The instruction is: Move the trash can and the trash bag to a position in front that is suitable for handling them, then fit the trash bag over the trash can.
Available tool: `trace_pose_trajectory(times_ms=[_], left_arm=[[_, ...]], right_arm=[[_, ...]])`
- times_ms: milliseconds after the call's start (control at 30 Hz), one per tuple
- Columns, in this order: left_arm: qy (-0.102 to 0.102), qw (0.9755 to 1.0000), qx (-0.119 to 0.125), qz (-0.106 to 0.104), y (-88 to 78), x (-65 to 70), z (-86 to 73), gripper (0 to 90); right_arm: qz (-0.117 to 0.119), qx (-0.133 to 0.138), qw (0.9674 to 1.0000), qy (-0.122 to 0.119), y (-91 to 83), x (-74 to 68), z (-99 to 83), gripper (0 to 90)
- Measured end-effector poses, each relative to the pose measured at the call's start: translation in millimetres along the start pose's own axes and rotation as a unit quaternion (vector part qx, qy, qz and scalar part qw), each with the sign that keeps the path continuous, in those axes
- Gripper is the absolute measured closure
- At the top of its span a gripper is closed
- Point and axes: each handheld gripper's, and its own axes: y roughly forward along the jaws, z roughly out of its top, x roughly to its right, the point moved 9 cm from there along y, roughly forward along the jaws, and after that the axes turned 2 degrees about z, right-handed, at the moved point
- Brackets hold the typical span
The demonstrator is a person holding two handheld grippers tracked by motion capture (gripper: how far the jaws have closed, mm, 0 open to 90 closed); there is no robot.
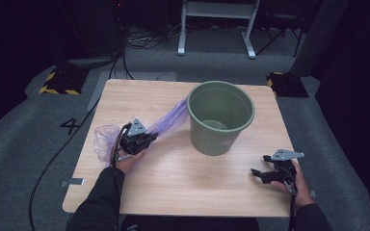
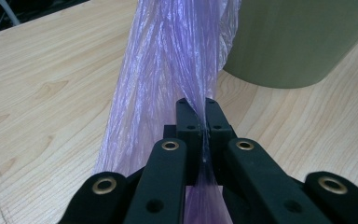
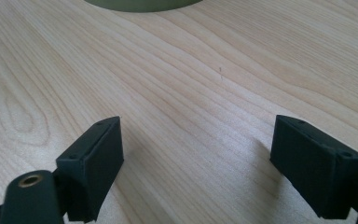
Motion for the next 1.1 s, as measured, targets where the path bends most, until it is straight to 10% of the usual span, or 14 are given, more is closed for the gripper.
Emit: trace_pose_trajectory(times_ms=[1100], left_arm=[[0.007,0.995,0.097,0.023,-50.0,1.2,44.4,88.2]], right_arm=[[-0.003,0.0,1.0,0.002,-1.9,-0.4,-1.7,16.6]])
